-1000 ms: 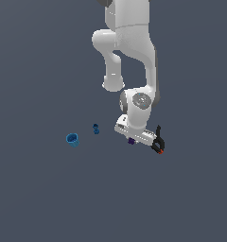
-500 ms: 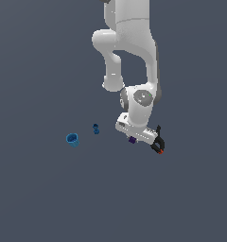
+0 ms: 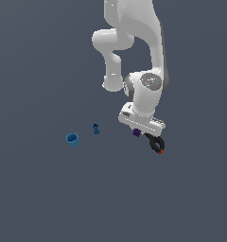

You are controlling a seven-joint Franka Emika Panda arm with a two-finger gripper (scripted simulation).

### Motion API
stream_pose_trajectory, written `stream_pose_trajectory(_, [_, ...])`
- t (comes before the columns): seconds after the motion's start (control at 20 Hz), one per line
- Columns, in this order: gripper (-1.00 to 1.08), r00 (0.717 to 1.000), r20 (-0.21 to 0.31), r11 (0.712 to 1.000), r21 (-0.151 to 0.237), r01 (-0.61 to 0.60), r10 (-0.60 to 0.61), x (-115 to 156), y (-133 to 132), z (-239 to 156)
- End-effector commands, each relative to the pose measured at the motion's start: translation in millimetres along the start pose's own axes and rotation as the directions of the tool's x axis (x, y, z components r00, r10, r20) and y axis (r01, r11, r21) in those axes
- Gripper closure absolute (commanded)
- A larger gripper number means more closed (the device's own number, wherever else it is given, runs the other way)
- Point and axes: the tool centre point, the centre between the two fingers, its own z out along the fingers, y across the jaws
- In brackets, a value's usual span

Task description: Pick up a designated object from a clutter of objects.

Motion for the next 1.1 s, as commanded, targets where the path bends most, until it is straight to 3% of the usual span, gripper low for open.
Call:
stream_pose_trajectory(0.0, [1.08, 1.000, -0.001, 1.000, 0.000, 0.000, 0.000, -3.8, -3.8, -23.2])
stream_pose_trajectory(1.05, [1.08, 1.000, -0.001, 1.000, 0.000, 0.000, 0.000, -34.2, -40.6, -226.6])
